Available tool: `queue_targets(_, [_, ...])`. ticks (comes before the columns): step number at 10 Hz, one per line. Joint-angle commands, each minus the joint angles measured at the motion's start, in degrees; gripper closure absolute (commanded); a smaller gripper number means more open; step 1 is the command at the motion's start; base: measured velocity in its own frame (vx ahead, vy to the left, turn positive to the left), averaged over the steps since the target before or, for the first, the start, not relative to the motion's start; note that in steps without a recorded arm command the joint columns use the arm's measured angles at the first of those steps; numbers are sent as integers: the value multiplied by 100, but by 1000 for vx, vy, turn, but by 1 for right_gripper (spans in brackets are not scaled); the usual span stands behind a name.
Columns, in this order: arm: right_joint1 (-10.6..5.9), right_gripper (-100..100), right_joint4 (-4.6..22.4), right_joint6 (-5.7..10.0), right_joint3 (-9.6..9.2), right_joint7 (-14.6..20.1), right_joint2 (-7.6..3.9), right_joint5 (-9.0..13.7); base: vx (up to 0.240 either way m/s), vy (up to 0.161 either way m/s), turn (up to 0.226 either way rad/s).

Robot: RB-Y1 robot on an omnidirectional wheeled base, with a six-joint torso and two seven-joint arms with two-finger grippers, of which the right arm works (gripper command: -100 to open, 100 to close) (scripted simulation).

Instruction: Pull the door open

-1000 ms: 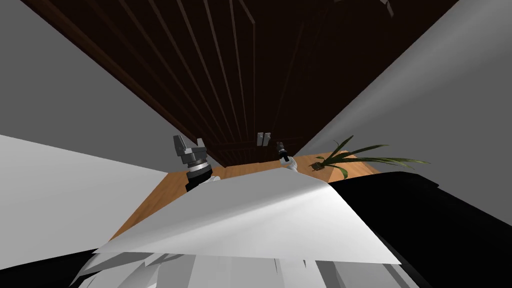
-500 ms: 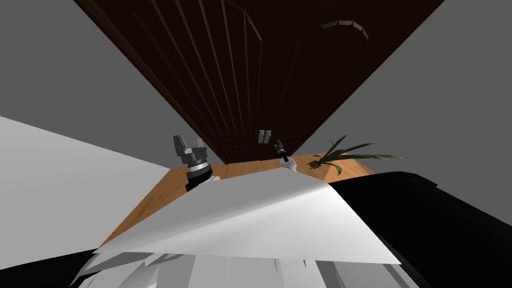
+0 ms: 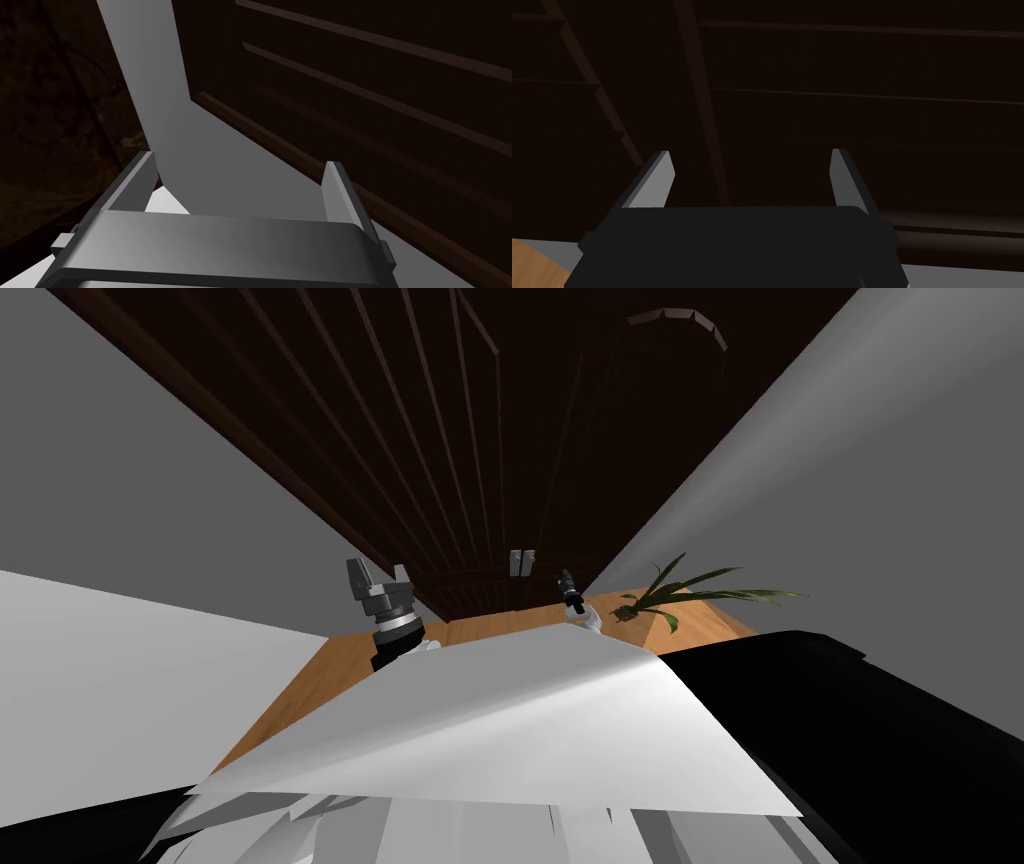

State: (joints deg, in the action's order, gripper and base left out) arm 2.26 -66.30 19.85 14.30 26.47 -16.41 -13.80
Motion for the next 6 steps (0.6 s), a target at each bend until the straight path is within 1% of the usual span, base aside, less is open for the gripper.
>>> queue_targets(1, [-32, -100, 11, 7, 6, -27, 27, 2, 176, -24, 56])
queue_targets(2, [-78, -100, 5, 17, -29, -36, 62, -3, 199, -16, 96])
queue_targets(3, [-120, -100, -5, 28, -70, -41, 96, -9, 209, 24, 112])
queue_targets(4, [-195, -100, -28, 48, -146, -47, 158, -20, 234, 56, 146])
queue_targets(5, [-252, -100, -47, 63, -208, -50, 205, -30, 216, 83, 161])
queue_targets(6, [-343, -100, -81, 90, -313, -53, 284, -46, 207, 141, 231])
